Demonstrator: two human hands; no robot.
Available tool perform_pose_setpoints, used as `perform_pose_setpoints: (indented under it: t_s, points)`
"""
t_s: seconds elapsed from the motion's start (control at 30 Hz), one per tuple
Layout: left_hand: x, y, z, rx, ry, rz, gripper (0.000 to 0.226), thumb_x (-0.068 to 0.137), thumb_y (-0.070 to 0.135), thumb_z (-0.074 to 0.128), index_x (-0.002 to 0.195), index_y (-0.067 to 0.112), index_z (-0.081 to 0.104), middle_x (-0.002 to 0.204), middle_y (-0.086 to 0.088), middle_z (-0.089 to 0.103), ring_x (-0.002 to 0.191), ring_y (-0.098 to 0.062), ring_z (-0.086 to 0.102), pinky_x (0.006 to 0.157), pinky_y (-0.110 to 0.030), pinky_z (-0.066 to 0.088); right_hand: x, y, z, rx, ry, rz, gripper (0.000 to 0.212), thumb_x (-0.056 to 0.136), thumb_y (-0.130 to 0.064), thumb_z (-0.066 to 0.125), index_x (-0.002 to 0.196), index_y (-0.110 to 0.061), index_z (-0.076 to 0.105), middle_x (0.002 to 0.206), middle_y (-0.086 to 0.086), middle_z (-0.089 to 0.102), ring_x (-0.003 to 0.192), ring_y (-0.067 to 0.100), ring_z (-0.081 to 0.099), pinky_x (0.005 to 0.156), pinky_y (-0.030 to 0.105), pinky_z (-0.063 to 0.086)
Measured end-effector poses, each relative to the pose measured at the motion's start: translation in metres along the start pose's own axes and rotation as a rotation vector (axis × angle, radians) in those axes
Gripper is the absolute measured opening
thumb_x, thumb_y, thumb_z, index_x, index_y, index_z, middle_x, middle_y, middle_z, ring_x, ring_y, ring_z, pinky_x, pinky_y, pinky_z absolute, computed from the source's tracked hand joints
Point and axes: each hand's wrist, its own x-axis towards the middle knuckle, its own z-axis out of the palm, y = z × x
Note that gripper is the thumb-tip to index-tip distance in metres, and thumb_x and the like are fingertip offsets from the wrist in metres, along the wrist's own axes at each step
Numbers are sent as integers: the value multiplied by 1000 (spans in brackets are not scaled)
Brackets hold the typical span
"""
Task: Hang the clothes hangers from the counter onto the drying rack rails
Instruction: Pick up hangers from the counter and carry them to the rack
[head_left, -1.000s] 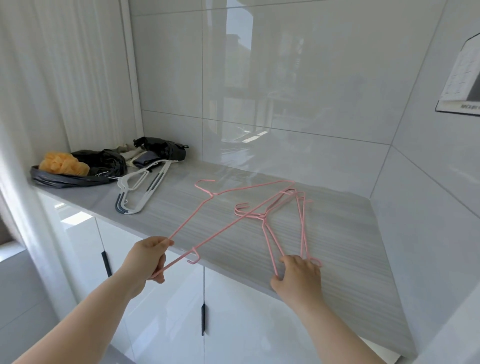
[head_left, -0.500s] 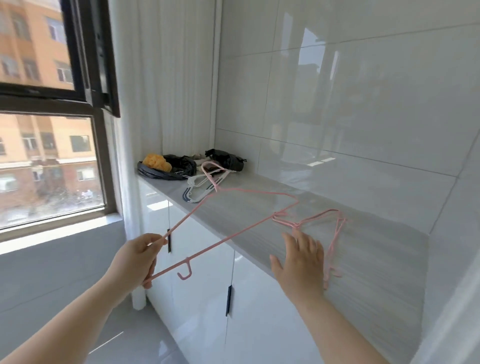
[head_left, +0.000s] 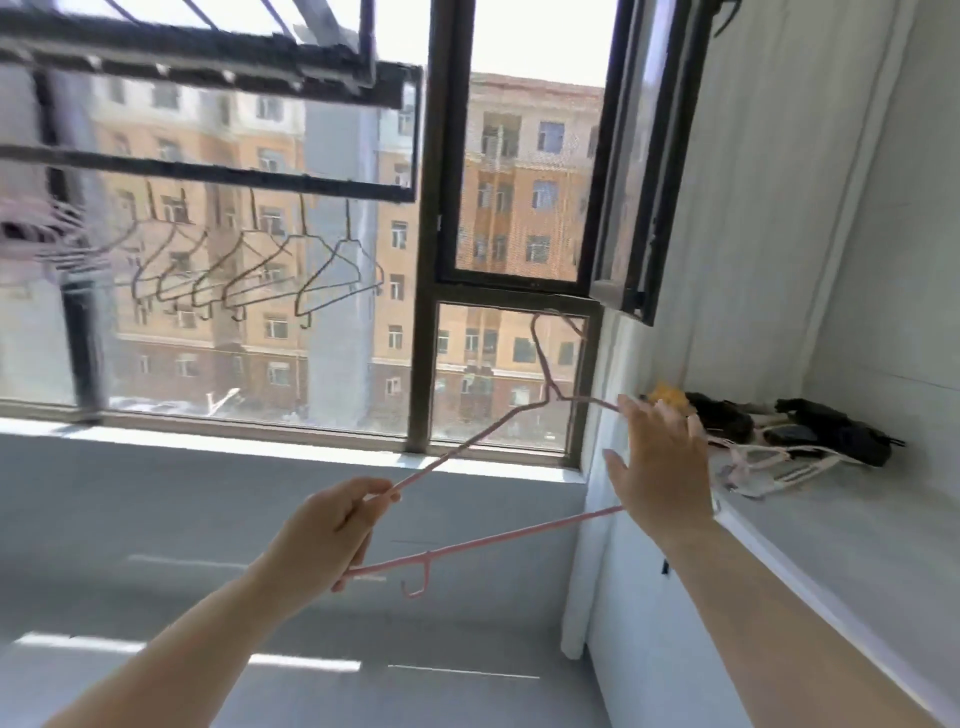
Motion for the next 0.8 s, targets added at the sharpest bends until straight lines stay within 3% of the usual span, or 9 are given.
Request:
perform_pose_setpoints:
  t_s: [0.13, 0.2, 0.27, 0.37, 0.53, 0.67, 0.8]
  points:
    - [-44, -26, -76, 46, 127, -69, 28, 95, 11, 42, 80, 32, 52, 32, 3, 46, 26, -5, 35, 34, -12, 32, 16, -96, 0, 248, 21, -70, 60, 46, 8, 85, 101, 8, 63, 80, 21, 68, 71, 40, 67, 71, 52, 52]
    - [-70, -40, -116, 84, 173, -112, 28, 95, 10, 43, 78, 30, 52, 32, 5, 46, 26, -5, 37, 35, -9, 31, 17, -146, -7, 280, 14, -116, 34, 58, 11, 74, 90, 7, 66, 71, 21, 66, 62, 39, 65, 63, 45, 54]
    - [-95, -53, -159, 144, 180, -168, 27, 95, 10, 43, 77, 29, 51, 34, 9, 48, 29, -3, 42, 36, -6, 31, 17, -196, -17, 409, -98, -100, 14, 83, 3, 56, 94, 2, 66, 82, 21, 68, 75, 39, 65, 69, 38, 50]
    - [-130, -72, -227, 246, 177, -255, 26, 95, 13, 44, 75, 28, 49, 37, 9, 52, 30, -2, 45, 38, -7, 34, 12, -269, -25, 414, -331, -171, 27, 99, -18, 38, 114, -10, 59, 109, 12, 66, 101, 30, 61, 81, 32, 44]
    - [-174, -95, -315, 527, 139, -345, 26, 95, 31, 42, 70, 31, 45, 57, 6, 56, 36, 0, 48, 46, -11, 39, 9, -384, -47, 499, -328, -312, 27, 99, -21, 37, 115, -15, 58, 112, 5, 66, 102, 25, 61, 82, 30, 45]
    - [-180, -103, -365, 692, 204, -356, 11, 96, 34, 40, 91, 37, 50, 66, 12, 58, 39, 0, 47, 50, -9, 38, 15, -470, -69, 551, -342, -436, 28, 99, -22, 34, 116, -16, 56, 115, 3, 64, 104, 24, 59, 81, 28, 43]
    - [-177, -119, -417, 837, 378, -328, 20, 96, 29, 41, 113, 27, 52, 81, 7, 59, 49, -1, 43, 56, -16, 40, 38, -543, -87, 639, -319, -525, 29, 100, -22, 34, 117, -15, 56, 112, 6, 64, 101, 26, 60, 78, 29, 44]
